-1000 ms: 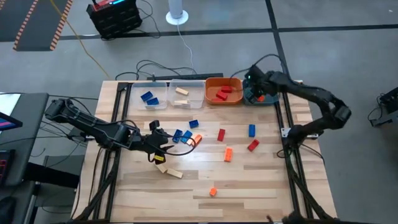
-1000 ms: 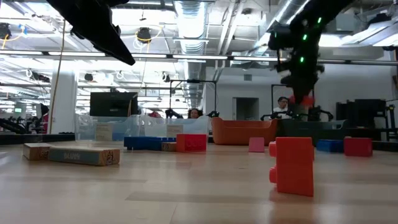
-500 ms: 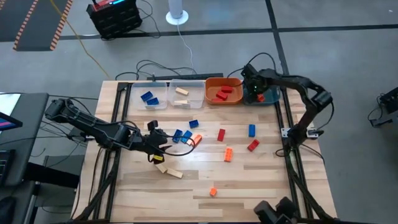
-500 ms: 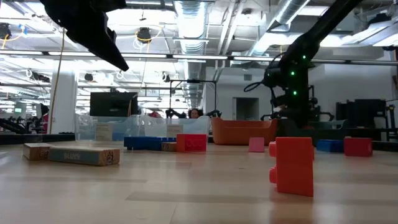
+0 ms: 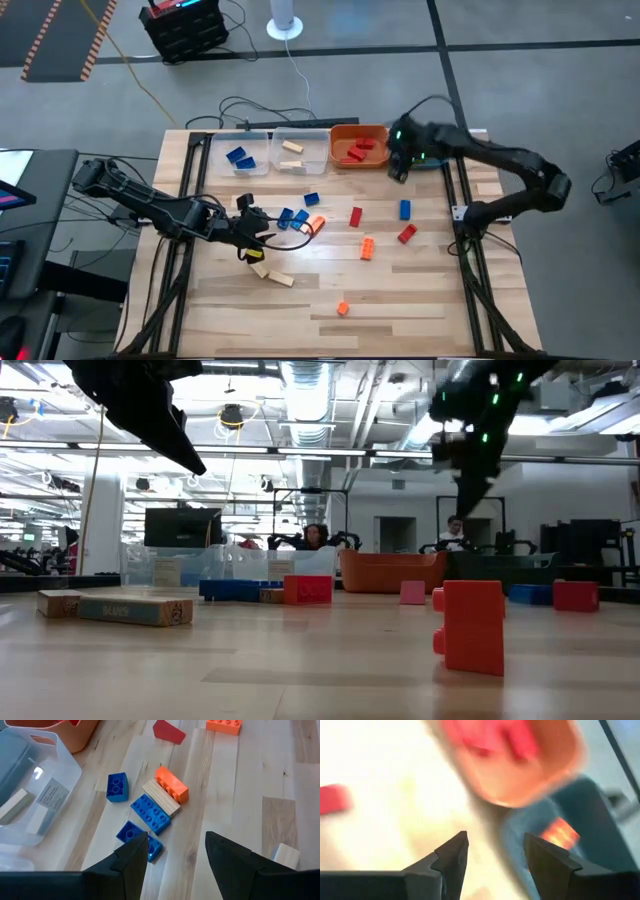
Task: Sort blocks
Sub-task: Put the red block into the orange bin
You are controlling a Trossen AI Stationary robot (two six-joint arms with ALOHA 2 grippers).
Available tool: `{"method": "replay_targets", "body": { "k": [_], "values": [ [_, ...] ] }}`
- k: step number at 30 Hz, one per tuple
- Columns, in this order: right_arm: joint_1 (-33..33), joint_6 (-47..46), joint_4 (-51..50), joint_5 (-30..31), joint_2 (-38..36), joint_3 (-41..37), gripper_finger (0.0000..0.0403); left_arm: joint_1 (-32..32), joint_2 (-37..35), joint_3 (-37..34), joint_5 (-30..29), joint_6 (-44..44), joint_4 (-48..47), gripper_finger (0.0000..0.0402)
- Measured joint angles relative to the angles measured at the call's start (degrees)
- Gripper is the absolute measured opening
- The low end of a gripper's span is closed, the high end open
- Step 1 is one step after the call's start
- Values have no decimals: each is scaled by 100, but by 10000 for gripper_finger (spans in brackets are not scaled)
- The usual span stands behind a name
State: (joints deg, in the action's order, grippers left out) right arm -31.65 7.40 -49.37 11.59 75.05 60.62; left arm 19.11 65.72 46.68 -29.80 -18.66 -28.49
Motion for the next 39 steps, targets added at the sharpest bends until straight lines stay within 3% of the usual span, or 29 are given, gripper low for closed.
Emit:
{"method": "replay_targets", "body": {
  "k": [5, 11, 18, 22, 28, 31, 34, 39],
  "values": [
    [1824, 378, -38, -12, -14, 0, 223, 0, -1, 0, -6, 103, 215, 192],
    [3788, 2204, -161, 70, 651, 0, 224, 0, -1, 0, -2, 171, 344, 192],
    [5152, 2326, -78, 1194, 1769, 73, 224, 0, -1, 0, -2, 120, 357, 192],
    [5321, 1858, -299, 1237, 2174, 281, 224, 0, -1, 0, -2, 107, 389, 192],
    [5019, -589, -1646, 883, 2169, 265, 224, 56, 0, 0, 47, 32, 358, 192],
    [4896, -1642, -1672, 402, 1959, 19, 224, 59, 1, 0, 58, 55, 360, 192],
    [4827, -2638, -1613, 325, 1785, -222, 224, 57, -1, 0, 55, 131, 367, 192],
    [4712, -3620, -1599, -22, 1415, -447, 224, 28, -1, 0, 55, 208, 393, 192]
  ]
}}
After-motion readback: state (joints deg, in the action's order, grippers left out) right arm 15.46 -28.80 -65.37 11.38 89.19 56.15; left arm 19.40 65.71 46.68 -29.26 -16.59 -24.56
